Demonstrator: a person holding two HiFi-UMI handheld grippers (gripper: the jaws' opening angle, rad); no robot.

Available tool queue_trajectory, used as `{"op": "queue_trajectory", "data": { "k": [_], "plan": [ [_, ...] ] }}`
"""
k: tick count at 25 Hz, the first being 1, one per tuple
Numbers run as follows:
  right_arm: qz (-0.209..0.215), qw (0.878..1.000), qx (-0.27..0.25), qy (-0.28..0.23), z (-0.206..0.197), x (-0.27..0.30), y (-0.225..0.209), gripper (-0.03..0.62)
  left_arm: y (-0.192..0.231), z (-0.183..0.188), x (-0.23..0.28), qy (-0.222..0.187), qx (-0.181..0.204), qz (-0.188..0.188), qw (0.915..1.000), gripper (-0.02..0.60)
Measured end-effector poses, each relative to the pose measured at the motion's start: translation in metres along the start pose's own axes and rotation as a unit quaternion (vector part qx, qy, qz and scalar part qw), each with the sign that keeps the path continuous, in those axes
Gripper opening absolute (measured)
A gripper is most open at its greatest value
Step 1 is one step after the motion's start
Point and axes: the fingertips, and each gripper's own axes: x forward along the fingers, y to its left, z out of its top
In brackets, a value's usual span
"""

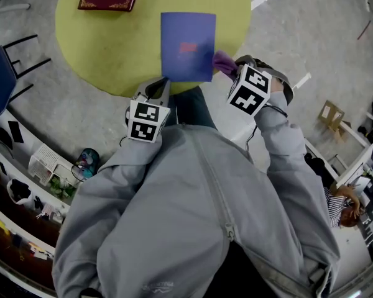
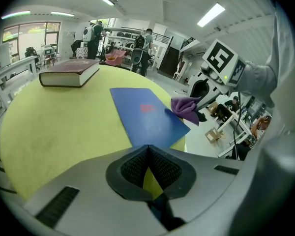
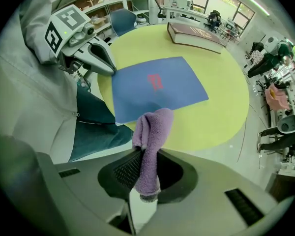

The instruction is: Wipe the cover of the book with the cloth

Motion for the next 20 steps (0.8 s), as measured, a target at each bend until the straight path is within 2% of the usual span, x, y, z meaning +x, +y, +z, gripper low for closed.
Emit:
{"op": "queue_trajectory", "data": {
  "k": [4, 8, 13, 20],
  "plan": [
    [-0.006, 1.000, 0.020, 0.004, -0.011, -0.007, -0.005, 0.084, 0.000, 0.000, 0.000, 0.002, 0.001, -0.002, 1.0000, 0.017],
    [-0.018, 0.999, 0.033, -0.023, 0.001, -0.026, -0.010, 0.084, 0.001, -0.002, -0.002, 0.008, 0.006, 0.000, 1.0000, 0.018],
    [-0.020, 0.997, 0.011, -0.077, 0.042, -0.050, -0.001, 0.084, 0.000, -0.005, -0.006, 0.013, 0.006, -0.002, 0.9999, 0.018],
    [0.012, 0.989, -0.045, -0.143, 0.118, -0.057, 0.032, 0.084, 0.002, -0.005, -0.007, 0.006, 0.007, -0.003, 1.0000, 0.017]
  ]
}}
